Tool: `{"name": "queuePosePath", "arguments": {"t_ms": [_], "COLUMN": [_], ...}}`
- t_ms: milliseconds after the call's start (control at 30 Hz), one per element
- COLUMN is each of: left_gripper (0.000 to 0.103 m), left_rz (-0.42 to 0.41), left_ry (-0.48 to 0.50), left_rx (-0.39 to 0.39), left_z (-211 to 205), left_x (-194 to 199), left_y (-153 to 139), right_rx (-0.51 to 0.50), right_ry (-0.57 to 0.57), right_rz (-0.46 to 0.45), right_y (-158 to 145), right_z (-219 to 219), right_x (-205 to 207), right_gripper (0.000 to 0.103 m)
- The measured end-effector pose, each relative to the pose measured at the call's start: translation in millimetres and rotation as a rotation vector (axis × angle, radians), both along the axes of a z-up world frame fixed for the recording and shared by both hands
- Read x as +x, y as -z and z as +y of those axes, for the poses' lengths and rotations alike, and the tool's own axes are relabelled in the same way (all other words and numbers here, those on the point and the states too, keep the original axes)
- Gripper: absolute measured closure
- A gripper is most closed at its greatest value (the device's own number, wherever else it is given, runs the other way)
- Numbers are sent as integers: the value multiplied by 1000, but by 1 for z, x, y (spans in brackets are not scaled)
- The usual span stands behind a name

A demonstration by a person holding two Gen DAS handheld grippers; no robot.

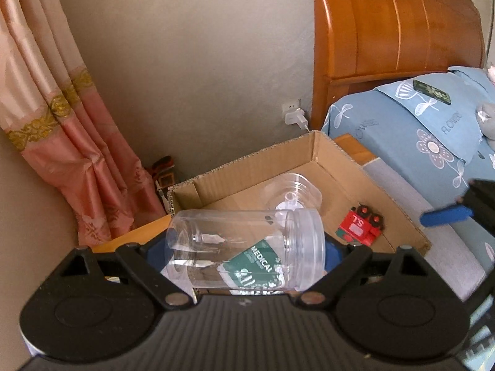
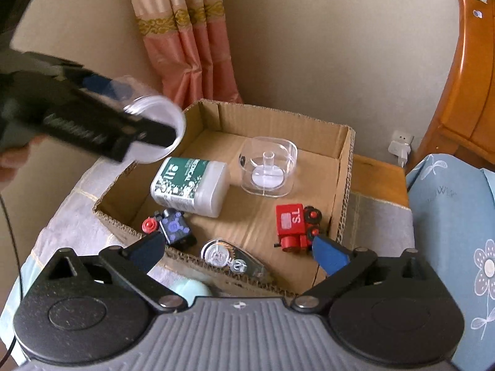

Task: Organize rigid objects
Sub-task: 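Carry the clear cup and black stand into the box and open both grippers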

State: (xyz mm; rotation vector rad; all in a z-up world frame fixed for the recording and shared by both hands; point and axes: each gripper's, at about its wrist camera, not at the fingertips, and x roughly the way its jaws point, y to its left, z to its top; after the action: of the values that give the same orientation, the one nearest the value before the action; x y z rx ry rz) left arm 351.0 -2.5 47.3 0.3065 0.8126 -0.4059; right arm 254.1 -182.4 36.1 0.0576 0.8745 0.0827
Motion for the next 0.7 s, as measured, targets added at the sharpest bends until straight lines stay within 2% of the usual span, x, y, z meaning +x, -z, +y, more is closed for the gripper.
{"name": "queuePosePath", "arguments": {"t_ms": [400,533,700], "left_gripper": [11,9,9], "left_rz": [53,30,45], "left_ry": [-62,-95,-106], "left_rx": [-16,-12,-41], "left_z": [-7,-7,-3], "left_x": [41,45,44], "left_y": [24,28,28], "right_rx": [-56,-70,-68], "right_ry": [-58,-58,-55], "right_rz": [-11,-13,-12], "right_y": [-5,-6,-5], "right_z": [14,14,15], "right_x": [-20,-22,-24], "right_gripper": [0,0,0]}}
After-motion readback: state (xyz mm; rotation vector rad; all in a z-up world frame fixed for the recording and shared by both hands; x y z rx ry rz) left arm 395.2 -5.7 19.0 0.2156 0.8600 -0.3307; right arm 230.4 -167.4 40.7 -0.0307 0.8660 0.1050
